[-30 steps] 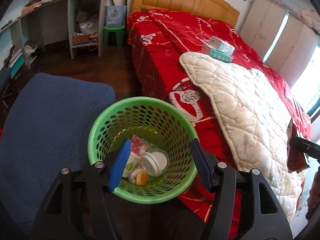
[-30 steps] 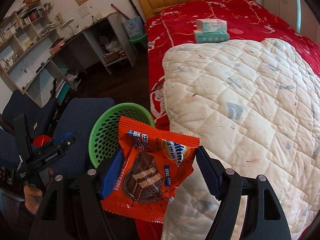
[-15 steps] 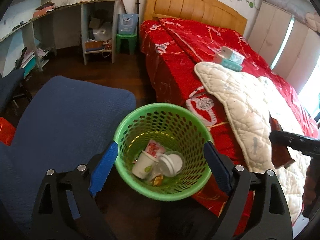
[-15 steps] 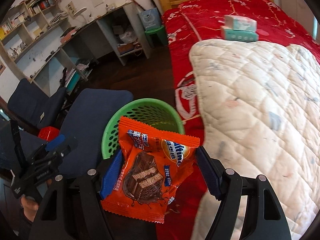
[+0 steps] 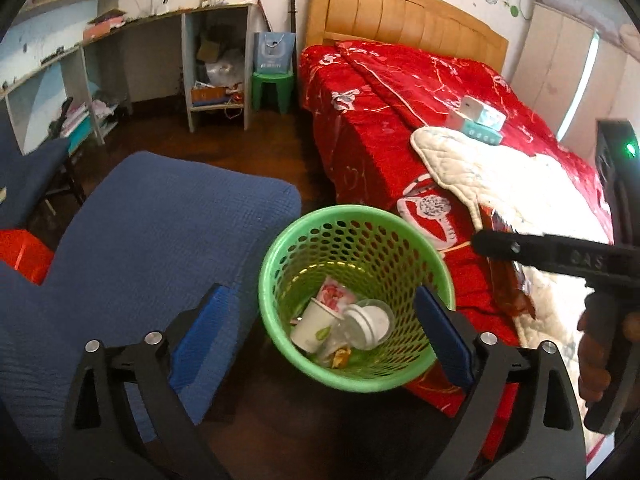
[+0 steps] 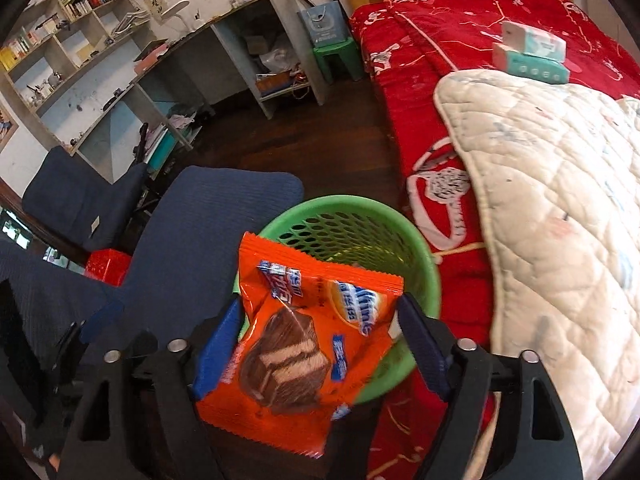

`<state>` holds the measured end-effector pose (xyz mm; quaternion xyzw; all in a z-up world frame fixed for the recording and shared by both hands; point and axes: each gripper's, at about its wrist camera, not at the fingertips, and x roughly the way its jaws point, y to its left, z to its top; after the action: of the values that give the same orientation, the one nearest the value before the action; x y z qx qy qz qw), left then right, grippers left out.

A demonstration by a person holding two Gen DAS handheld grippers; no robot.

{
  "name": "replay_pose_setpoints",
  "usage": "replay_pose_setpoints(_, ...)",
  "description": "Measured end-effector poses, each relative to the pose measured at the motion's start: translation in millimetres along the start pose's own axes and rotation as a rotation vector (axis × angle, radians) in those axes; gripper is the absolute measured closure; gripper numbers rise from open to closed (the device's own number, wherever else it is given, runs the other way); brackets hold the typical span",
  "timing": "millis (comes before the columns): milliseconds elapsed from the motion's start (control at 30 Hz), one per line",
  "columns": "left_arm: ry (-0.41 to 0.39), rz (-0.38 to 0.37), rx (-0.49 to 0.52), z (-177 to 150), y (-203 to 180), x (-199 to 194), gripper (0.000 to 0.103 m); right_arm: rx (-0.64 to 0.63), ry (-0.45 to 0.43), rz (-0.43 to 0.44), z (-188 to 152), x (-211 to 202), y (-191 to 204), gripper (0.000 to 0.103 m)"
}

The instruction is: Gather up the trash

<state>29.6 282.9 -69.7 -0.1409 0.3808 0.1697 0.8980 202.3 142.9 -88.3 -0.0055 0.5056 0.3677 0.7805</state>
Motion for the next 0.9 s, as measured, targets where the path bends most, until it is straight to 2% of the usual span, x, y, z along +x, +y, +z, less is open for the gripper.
replay_pose_setpoints(100, -0.020, 0.007, 0.012, -1.3, -0.5, -5.3, 0.005, 0.007, 0.001, 0.018, 3.8, 5.9, 4.0, 0.022)
replay_pose_setpoints(267, -0.033, 0.028, 0.006, -0.9, -0.2, -10.2, 0.005, 0.011, -0.005, 0.026, 3.2, 3.7, 1.8, 0.019)
replay_pose_setpoints(467, -0.051, 0.027, 0.014, -1.5, -8.1, -17.0, 0.005, 0.006, -0.015, 0.013, -5.6, -14.7, -9.6, 0.018)
replay_pose_setpoints(767, -0.060, -0.012, 0.067, -2.1, -42.1, -29.2, 0.005, -0.047, -0.074, -0.119, -37.3, -66.7, -30.6, 0.016)
replay_pose_setpoints(900, -0.071, -0.036, 0.099, -2.9, -62.2, -37.6, 0.005, -0.085, -0.110, -0.215, -53.5, -91.6, -36.3, 0.012)
